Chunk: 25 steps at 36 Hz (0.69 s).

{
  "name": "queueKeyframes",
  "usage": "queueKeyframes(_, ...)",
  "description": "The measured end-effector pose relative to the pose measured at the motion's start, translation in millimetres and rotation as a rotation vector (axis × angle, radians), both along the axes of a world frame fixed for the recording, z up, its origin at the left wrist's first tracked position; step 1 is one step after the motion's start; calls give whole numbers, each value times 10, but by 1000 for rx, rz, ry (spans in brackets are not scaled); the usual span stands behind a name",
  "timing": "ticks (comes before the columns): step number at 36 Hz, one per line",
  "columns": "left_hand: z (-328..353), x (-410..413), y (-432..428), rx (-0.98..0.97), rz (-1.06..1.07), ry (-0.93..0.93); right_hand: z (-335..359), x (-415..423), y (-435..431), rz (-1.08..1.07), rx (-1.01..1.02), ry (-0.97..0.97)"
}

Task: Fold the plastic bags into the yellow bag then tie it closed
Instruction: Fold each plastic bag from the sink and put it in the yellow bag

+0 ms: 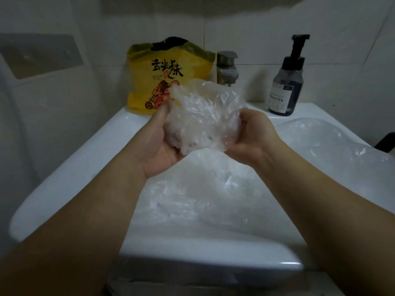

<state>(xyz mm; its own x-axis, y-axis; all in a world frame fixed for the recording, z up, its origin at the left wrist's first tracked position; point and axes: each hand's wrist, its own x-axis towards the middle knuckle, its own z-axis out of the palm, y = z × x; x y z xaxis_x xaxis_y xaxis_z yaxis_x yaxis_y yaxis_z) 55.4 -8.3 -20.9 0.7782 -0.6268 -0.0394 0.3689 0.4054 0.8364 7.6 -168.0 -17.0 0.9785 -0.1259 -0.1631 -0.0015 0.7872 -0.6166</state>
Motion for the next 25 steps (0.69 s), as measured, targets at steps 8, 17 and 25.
queueKeyframes(8,-109,-21,-53,350,61,-279,14,1,-52,-50,-144,36)
queueKeyframes(17,-71,-82,-13,230,-87,-351,-69,30,68,-286,-341,179)
queueKeyframes(25,-88,-110,-50,384,36,-413,-76,29,-6,-426,-434,243)
